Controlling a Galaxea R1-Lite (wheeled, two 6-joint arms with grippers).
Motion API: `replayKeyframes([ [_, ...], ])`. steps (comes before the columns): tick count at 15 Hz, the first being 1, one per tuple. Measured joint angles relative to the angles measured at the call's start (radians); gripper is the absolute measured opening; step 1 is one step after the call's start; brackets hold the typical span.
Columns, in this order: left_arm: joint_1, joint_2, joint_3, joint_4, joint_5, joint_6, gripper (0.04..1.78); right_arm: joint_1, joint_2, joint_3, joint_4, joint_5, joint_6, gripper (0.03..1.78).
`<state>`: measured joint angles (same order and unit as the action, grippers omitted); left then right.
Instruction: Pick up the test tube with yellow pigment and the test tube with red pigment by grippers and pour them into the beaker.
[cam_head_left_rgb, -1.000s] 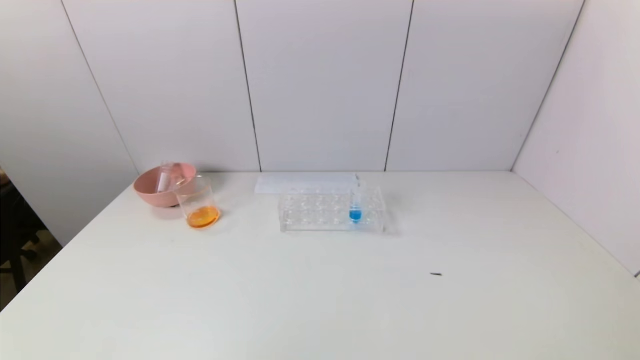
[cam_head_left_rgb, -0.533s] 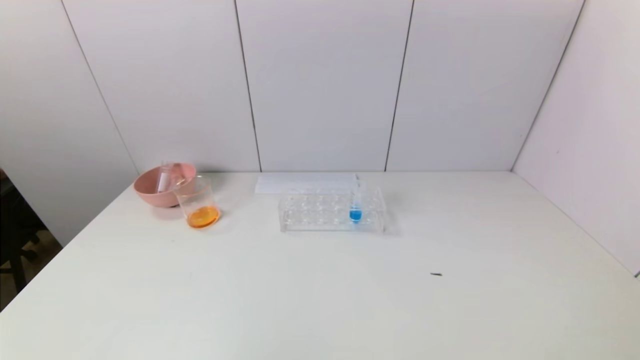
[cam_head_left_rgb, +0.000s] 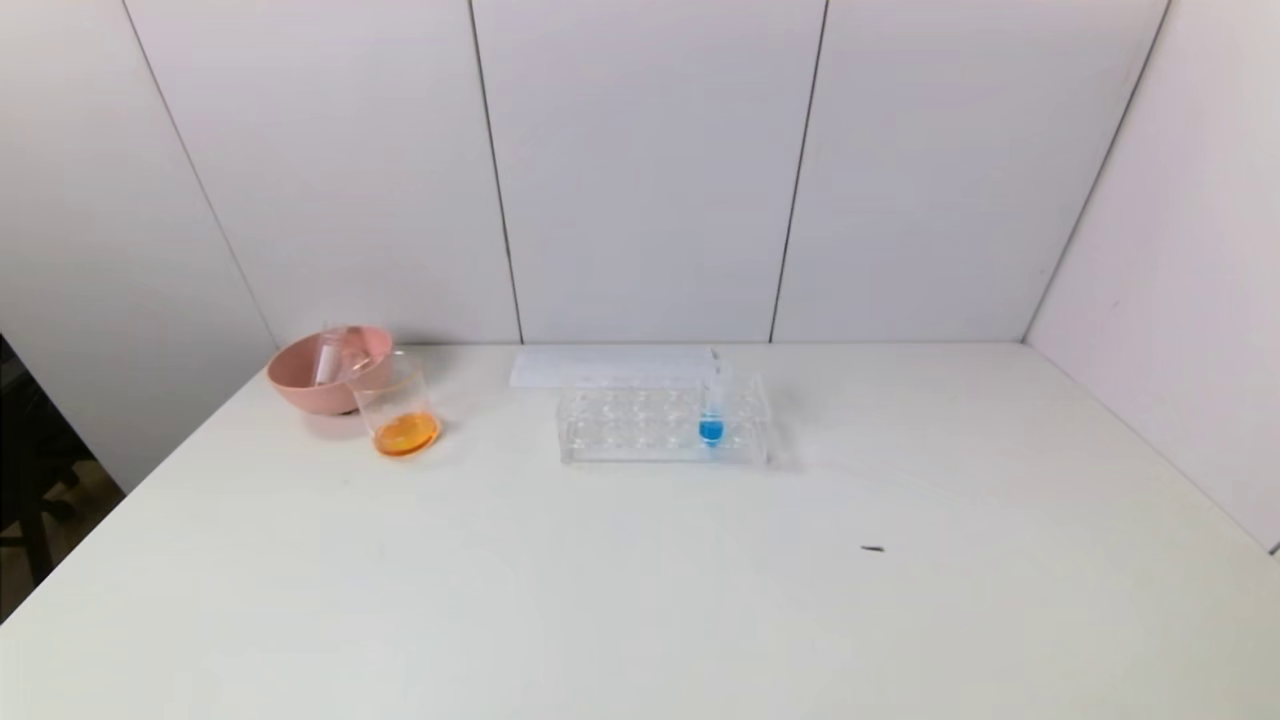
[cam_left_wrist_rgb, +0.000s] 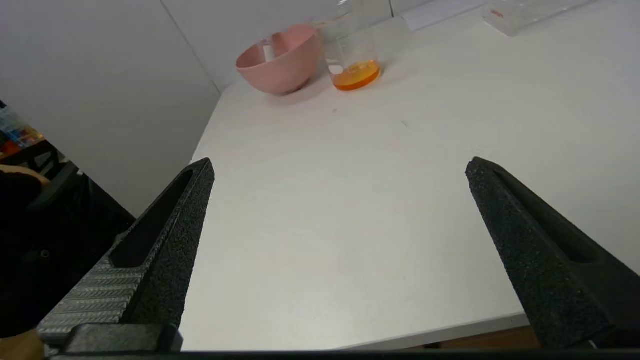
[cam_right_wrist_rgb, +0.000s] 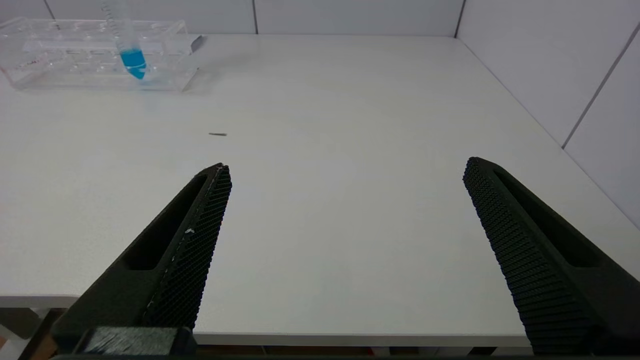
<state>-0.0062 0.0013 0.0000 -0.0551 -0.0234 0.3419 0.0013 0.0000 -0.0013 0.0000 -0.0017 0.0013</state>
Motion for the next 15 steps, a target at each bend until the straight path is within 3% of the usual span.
replayKeyframes([
  [6, 0.000, 0.000, 0.000, 0.006, -0.063, -0.010, 1.76, 0.000, 0.000, 0.000, 0.000, 0.000, 0.000, 1.70],
  [10, 0.000, 0.000, -0.001, 0.044, -0.060, -0.171, 1.76, 0.000, 0.000, 0.000, 0.000, 0.000, 0.000, 1.70],
  [15, 0.000, 0.000, -0.001, 0.045, -0.056, -0.192, 1.76, 0.000, 0.000, 0.000, 0.000, 0.000, 0.000, 1.70],
])
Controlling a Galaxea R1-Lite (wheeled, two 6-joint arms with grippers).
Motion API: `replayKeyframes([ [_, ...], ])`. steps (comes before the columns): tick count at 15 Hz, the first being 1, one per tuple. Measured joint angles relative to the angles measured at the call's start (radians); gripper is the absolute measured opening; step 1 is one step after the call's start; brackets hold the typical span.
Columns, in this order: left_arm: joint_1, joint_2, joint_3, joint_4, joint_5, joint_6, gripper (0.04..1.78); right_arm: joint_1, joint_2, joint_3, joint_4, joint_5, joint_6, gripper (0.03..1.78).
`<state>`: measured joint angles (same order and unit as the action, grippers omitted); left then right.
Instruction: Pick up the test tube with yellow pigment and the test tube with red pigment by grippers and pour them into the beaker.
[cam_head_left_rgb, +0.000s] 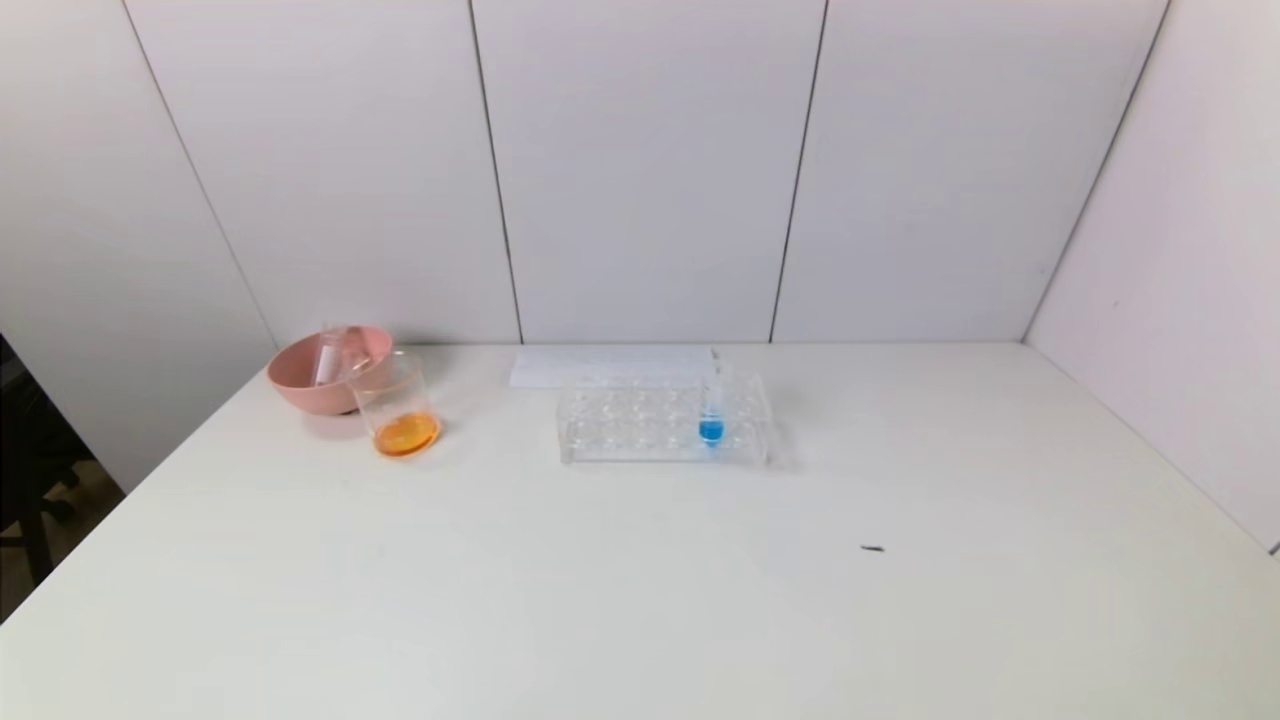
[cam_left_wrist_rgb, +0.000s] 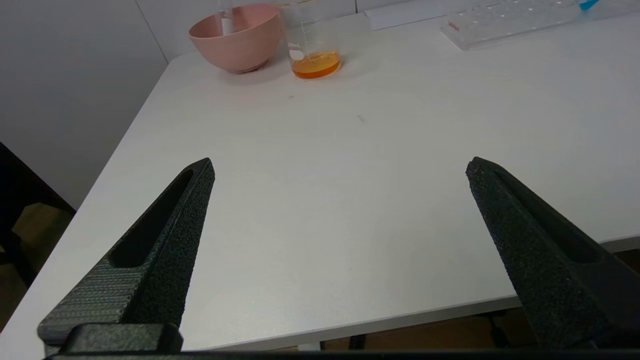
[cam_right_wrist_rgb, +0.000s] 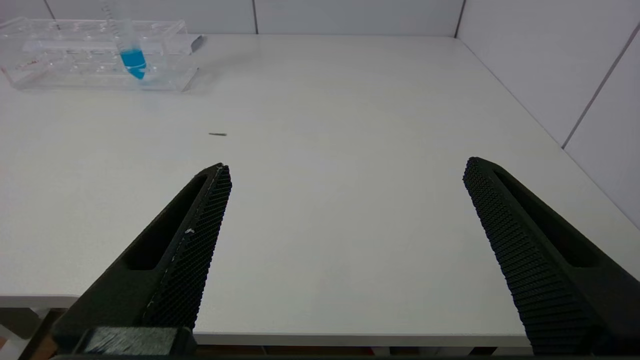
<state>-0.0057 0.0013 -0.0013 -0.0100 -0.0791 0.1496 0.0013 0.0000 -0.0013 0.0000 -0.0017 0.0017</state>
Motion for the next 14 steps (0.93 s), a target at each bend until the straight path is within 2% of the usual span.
replayKeyframes([
  [14, 0.000, 0.000, 0.001, 0.003, 0.003, -0.014, 1.76, 0.000, 0.000, 0.000, 0.000, 0.000, 0.000, 1.70],
])
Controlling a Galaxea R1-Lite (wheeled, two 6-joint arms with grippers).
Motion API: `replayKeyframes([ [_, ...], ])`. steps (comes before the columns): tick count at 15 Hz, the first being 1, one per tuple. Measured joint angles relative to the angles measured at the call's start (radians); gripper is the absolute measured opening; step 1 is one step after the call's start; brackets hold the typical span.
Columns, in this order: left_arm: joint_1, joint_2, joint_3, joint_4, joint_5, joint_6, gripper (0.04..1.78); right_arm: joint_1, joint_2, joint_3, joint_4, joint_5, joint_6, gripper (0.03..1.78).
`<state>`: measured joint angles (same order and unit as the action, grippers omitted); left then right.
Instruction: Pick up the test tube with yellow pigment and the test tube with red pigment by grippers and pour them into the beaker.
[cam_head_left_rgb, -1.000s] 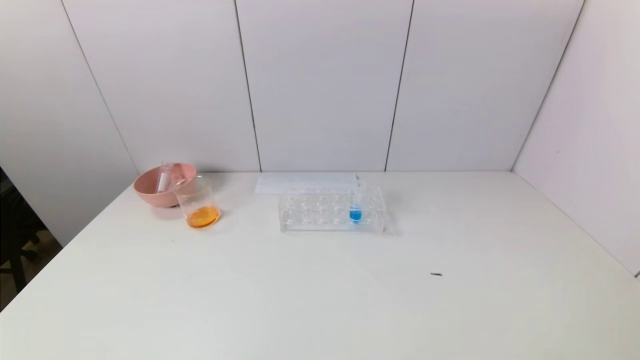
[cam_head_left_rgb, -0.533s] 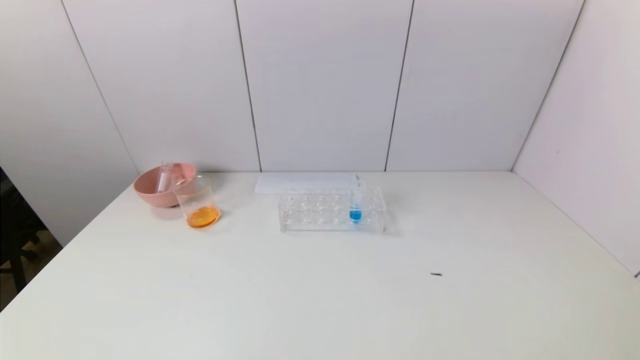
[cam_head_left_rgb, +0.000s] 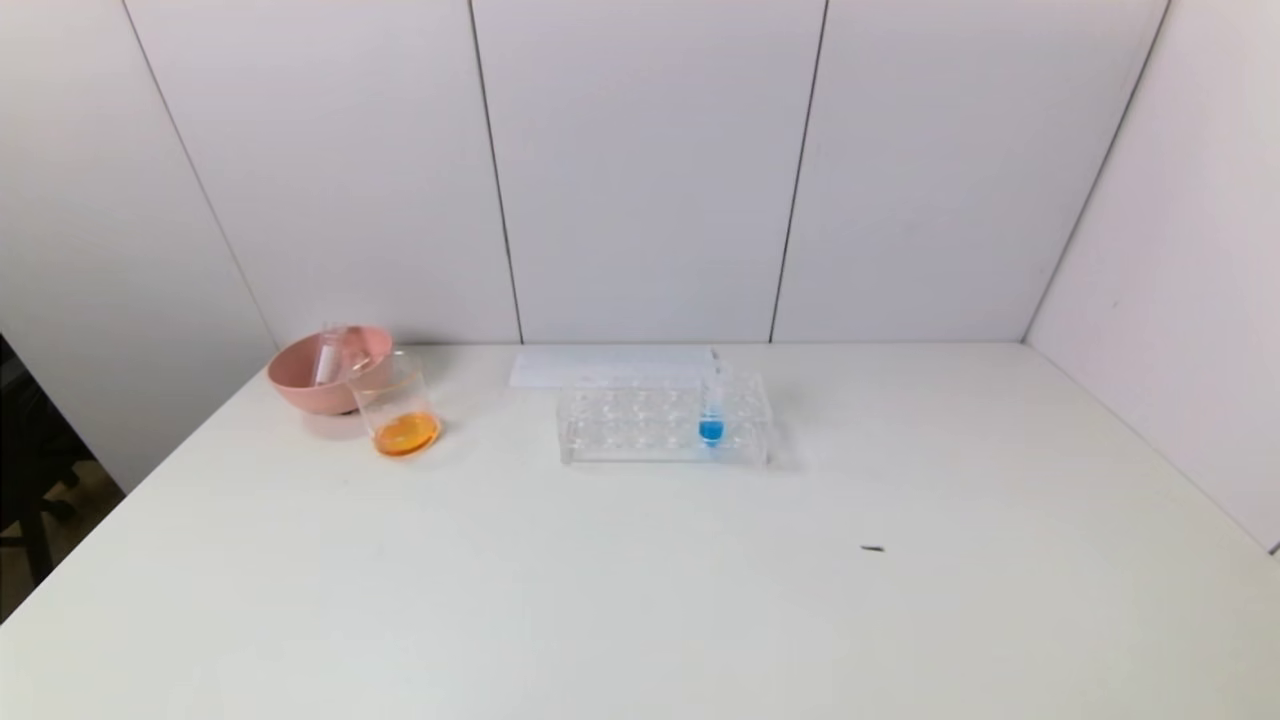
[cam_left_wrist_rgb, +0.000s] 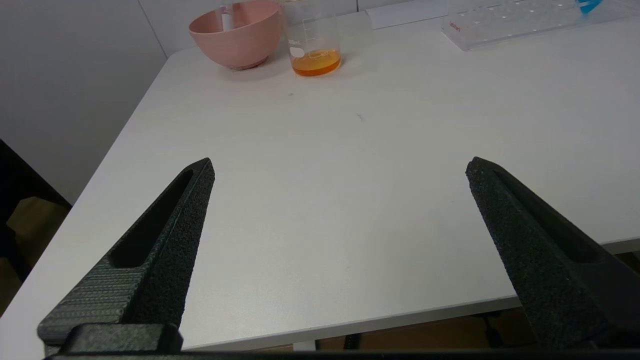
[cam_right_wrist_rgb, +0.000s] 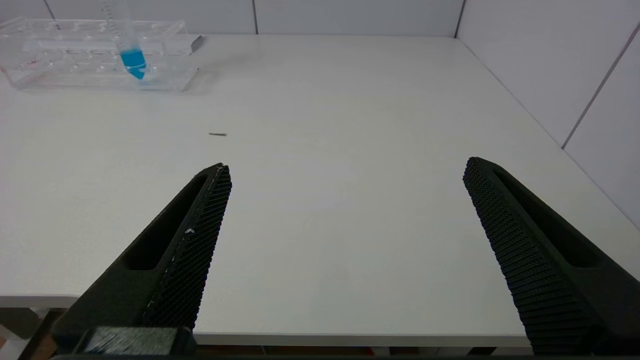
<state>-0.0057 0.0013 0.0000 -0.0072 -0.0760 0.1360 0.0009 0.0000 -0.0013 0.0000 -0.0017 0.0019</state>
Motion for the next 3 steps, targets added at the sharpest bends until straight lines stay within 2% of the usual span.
replayKeyframes([
  [3, 0.000, 0.000, 0.000, 0.000, 0.000, 0.000, 1.76, 0.000, 0.000, 0.000, 0.000, 0.000, 0.001, 1.70],
])
